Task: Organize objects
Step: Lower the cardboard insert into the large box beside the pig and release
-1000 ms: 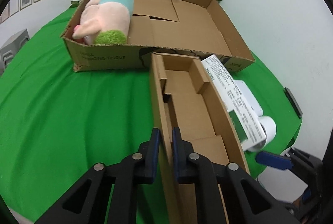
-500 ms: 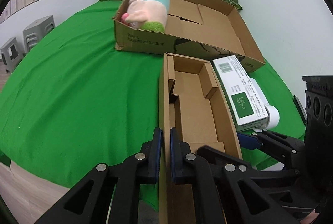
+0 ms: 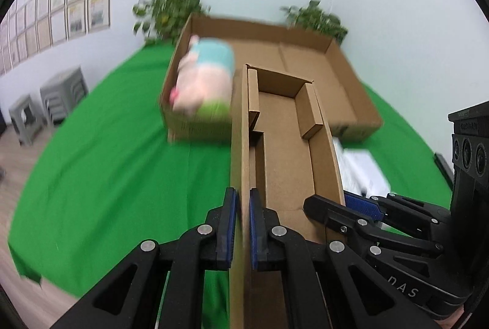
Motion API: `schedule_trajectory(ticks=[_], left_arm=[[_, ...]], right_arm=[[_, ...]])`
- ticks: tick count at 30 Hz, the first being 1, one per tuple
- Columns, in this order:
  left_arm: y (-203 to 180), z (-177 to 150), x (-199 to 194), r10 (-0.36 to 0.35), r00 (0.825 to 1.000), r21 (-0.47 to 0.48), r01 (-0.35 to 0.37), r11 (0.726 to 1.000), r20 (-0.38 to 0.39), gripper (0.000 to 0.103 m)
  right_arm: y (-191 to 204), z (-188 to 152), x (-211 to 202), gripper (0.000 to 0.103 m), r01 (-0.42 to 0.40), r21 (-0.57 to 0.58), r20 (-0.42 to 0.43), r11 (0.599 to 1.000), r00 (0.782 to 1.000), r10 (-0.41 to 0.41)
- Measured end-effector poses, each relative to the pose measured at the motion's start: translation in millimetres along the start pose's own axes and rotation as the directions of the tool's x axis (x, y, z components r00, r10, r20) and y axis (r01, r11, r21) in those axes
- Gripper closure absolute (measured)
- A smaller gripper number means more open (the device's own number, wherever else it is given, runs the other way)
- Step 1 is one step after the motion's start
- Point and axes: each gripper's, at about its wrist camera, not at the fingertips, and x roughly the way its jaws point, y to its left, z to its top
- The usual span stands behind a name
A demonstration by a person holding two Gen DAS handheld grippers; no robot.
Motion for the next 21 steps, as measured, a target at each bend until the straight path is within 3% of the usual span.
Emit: schedule_trajectory(ticks=[9, 14, 21], left_arm=[[-25, 98, 34, -0.023, 0.994, 0.093, 0.013, 0.996, 0.107, 0.098], [-33, 153, 65, -0.051, 0.991, 0.112, 0.038, 0.993, 0.121, 0.096], [-26, 204, 134, -0.048, 0.997, 0.107, 0.041, 0.993, 0.065, 0.096]], right_arm=[[-52, 84, 22, 0.084, 0.041, 0.007, 0.097, 0.999, 0.994, -0.042], [-84, 132, 56, 0.089, 0.055, 0.042, 0.087, 0.998, 0.994, -0.058], [-113, 150, 95, 0.090, 0.086, 0.077, 0.028, 0.993, 0.996, -0.088]])
